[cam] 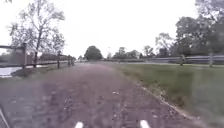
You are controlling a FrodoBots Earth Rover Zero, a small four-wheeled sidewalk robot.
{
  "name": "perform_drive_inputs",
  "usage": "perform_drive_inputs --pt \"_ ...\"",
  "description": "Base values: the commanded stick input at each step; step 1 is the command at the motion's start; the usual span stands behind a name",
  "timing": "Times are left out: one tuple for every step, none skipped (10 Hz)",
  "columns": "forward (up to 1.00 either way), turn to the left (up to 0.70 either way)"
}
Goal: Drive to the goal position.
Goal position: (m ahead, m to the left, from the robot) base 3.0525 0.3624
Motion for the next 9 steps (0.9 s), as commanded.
perform_drive_inputs --pt "0.7 0.0" --pt "0.7 0.0" --pt "0.7 0.0" --pt "0.7 0.0" --pt "0.7 0.0" --pt "0.7 0.0" --pt "0.7 0.0" --pt "0.7 0.0" --pt "0.7 0.0"
